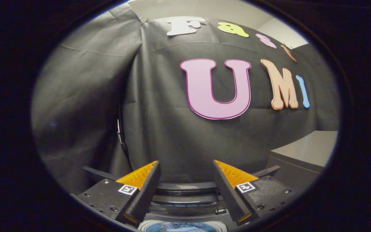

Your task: Put the clothes into the washing machine and then close the washing machine lid.

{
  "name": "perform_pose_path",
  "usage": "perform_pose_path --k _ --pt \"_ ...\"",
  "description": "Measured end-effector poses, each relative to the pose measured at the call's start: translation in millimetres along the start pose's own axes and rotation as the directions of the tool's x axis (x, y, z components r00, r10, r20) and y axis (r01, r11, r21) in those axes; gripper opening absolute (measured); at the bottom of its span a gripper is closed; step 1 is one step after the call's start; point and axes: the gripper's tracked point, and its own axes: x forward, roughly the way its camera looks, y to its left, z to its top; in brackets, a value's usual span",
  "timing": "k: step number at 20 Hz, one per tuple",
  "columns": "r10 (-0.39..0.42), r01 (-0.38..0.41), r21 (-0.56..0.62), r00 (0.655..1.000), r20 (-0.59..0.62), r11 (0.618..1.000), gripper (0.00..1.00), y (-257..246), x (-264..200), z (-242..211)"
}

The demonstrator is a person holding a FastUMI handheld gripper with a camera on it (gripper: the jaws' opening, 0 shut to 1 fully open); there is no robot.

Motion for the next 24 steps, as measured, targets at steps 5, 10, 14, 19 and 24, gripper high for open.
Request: perform_pose_path --k 5,10,14,19,24 --pt "-0.012 0.011 0.006 1.0 0.019 1.0 0.96 -2.4 -3.2 1.5" --pt "-0.011 0.011 0.005 0.999 0.033 1.0 0.96 -3.5 -7.4 0.4" --pt "-0.002 0.001 0.01 0.997 0.081 1.0 0.96 -4.4 -10.7 2.8" --pt "-0.002 0.001 0.01 0.994 0.107 1.0 0.96 -4.0 -14.0 5.0" --pt "-0.009 0.008 0.013 0.995 0.1 1.0 0.96 -5.0 -15.5 4.8"
